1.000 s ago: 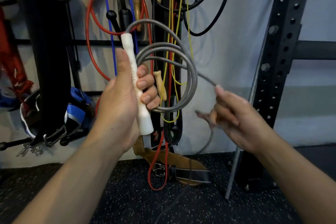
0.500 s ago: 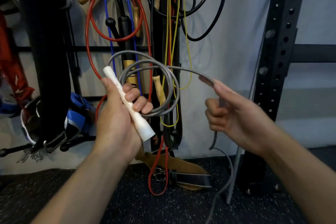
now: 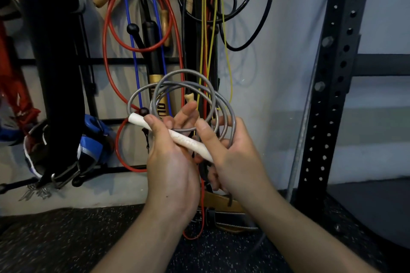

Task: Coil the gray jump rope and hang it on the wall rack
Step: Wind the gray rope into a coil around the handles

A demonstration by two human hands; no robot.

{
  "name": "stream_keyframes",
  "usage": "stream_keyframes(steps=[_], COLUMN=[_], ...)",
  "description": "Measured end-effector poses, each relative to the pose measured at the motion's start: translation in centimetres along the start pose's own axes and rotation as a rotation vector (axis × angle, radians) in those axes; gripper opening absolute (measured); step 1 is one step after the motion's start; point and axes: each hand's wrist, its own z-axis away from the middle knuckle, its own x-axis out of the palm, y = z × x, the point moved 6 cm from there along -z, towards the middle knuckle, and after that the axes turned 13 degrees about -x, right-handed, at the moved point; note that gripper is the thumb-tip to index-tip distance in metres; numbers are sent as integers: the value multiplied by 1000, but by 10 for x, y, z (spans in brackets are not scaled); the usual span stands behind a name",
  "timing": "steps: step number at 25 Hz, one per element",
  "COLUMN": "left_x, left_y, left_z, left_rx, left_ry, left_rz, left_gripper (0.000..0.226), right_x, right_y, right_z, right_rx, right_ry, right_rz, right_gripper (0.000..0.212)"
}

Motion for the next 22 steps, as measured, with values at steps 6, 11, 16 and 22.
stream_keyframes(steps=[6, 11, 16, 22], left_x=[2, -8, -15, 42], left_y=[-13, -13, 44, 42], left_z=[1, 4, -1, 29], left_rx=[17, -124, 18, 386], left_ry=[-203, -260, -183, -324], left_rz=[-321, -390, -597, -1929], left_gripper=[44, 36, 71, 92], right_x=[-15, -46, -63, -35], right_y=[-3, -18, -44, -53], right_z=[4, -16, -29, -19], right_rx=[121, -46, -151, -219], right_ry=[156, 74, -247, -587], right_rz=[-234, 115, 659, 932], right_gripper=[29, 21, 25, 27])
